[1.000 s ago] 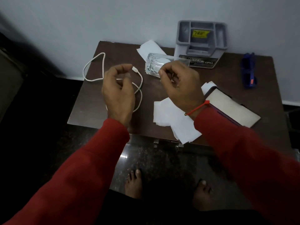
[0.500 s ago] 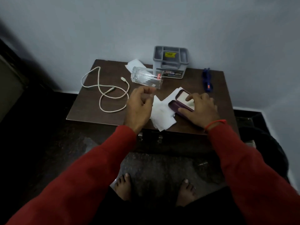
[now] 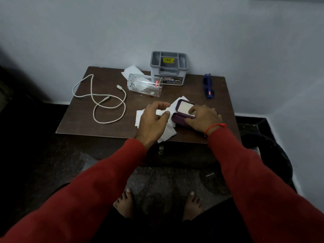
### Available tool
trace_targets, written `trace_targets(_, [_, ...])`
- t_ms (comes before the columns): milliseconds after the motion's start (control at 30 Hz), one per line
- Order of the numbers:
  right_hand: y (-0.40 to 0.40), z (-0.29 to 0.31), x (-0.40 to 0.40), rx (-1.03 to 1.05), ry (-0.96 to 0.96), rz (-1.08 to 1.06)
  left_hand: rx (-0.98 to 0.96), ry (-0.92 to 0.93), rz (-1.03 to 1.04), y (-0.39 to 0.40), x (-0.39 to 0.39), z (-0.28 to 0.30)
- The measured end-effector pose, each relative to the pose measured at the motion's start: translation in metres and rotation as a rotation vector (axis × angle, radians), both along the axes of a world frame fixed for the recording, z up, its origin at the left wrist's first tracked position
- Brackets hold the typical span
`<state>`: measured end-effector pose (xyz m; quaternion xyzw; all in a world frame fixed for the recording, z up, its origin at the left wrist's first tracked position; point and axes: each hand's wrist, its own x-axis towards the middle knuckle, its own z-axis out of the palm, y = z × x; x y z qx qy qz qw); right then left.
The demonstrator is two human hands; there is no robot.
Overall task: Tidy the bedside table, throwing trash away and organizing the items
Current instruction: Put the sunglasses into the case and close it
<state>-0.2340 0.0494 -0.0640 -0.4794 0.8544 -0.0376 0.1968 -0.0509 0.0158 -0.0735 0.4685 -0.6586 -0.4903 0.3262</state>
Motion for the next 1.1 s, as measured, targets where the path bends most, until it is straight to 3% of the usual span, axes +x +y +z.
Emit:
trace_targets(300, [-0.001, 0.010, 0.001, -0.182, 0.070, -0.010, 0.068, 0.035, 0.006, 0.010, 0.000, -0.001])
trace_targets(400, [0.003, 0.028, 0.006, -0.329, 0.038, -0.026, 0.175, 0.190, 0.051, 0.011, -0.009, 0.003])
trace_targets(533, [0.004, 0.042, 0.024, -0.448, -0.121, -0.019, 0.569, 0.506, 0.053, 0.015, -0.022, 0.015])
trace_targets(667, [0.000, 0.039, 0.040, -0.499, -0.224, 0.088, 0.808, 0.719, 0.032, 0.017, -0.030, 0.026])
trace_targets(833, [-0.008, 0.045, 0.027, -0.505, -0.340, 0.280, 0.844, 0.841, 0.077, 0.011, -0.029, 0.031])
trace_targets(900, [-0.020, 0.043, 0.006, -0.638, -0.368, 0.153, 0.834, 0.841, 0.078, 0.005, -0.028, 0.028])
trace_targets(1000, [-0.040, 0.026, -0.042, -0.825, -0.211, -0.135, 0.835, 0.831, 0.063, -0.003, -0.029, 0.025])
trace_targets(1100, [-0.053, -0.005, -0.089, -0.810, -0.089, -0.272, 0.831, 0.820, 0.054, -0.009, -0.031, 0.018])
